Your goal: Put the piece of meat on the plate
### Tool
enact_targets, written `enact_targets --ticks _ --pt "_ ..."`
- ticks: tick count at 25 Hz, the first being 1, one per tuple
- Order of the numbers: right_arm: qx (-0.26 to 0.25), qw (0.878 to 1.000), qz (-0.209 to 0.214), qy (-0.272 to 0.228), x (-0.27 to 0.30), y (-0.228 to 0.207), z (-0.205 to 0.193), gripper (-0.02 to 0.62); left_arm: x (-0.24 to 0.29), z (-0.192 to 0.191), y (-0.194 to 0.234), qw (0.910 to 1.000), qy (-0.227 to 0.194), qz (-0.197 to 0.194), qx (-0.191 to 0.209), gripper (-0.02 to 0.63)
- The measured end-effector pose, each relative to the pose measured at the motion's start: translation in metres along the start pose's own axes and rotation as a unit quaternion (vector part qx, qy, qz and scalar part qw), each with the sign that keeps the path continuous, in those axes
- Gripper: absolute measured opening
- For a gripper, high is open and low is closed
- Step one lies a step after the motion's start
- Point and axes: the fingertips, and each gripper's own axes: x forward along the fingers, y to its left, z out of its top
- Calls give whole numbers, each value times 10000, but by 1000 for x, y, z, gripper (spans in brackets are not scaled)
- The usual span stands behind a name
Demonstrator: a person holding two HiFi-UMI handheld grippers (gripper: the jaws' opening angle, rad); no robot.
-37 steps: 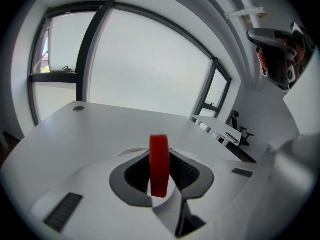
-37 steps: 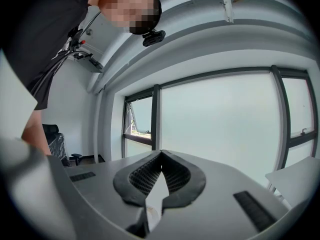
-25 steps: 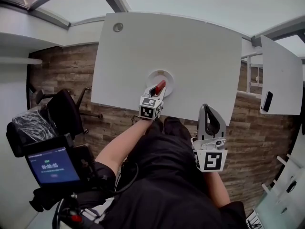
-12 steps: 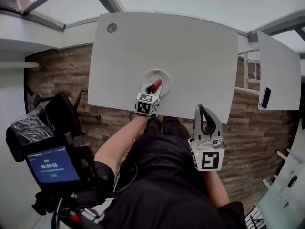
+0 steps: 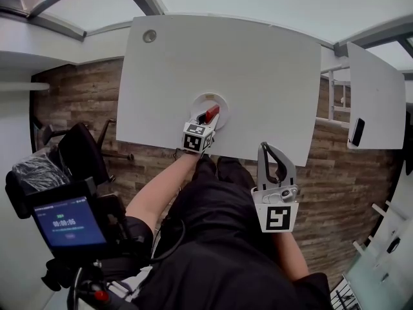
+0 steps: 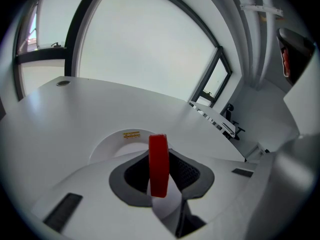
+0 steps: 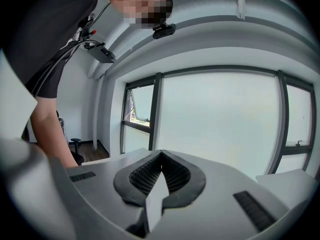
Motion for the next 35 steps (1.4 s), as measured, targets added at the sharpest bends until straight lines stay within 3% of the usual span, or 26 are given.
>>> enact_targets --ticks 11,17,27,32,35 --pt "-16 10000 36 -44 -2 3 -3 5 -1 -2 4 9997 -17 95 242 97" --pt "-683 9976 -79 13 0 1 -1 5 3 -1 9 9987 -2 388 319 141" --pt "-461 9988 144 -79 4 8 -1 5 -1 -10 14 9979 95 488 406 193" --pt "-996 9949 169 -12 2 19 -1 5 3 -10 15 9965 199 461 674 196" --pt "-1132 9932 283 -26 2 26 1 5 8 -14 16 9956 344 409 772 239"
